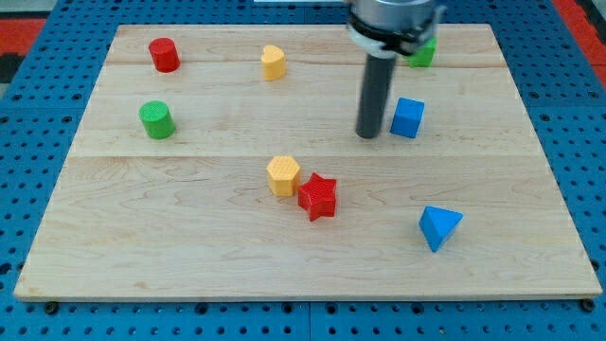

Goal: Move the yellow heart towards the blue triangle

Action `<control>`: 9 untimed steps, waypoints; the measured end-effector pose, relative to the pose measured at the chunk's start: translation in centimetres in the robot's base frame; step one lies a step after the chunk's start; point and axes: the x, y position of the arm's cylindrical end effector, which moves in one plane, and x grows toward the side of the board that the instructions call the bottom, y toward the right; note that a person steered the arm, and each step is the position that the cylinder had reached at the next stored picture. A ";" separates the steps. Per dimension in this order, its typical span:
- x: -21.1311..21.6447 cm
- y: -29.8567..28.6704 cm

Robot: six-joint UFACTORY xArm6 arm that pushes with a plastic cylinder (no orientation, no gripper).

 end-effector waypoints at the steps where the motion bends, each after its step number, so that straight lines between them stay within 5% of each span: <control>1: -4.8 -2.0; 3: -13.2 -6.6; 5: -13.7 -15.3; 6: -11.1 -17.3; 9: -2.2 -11.3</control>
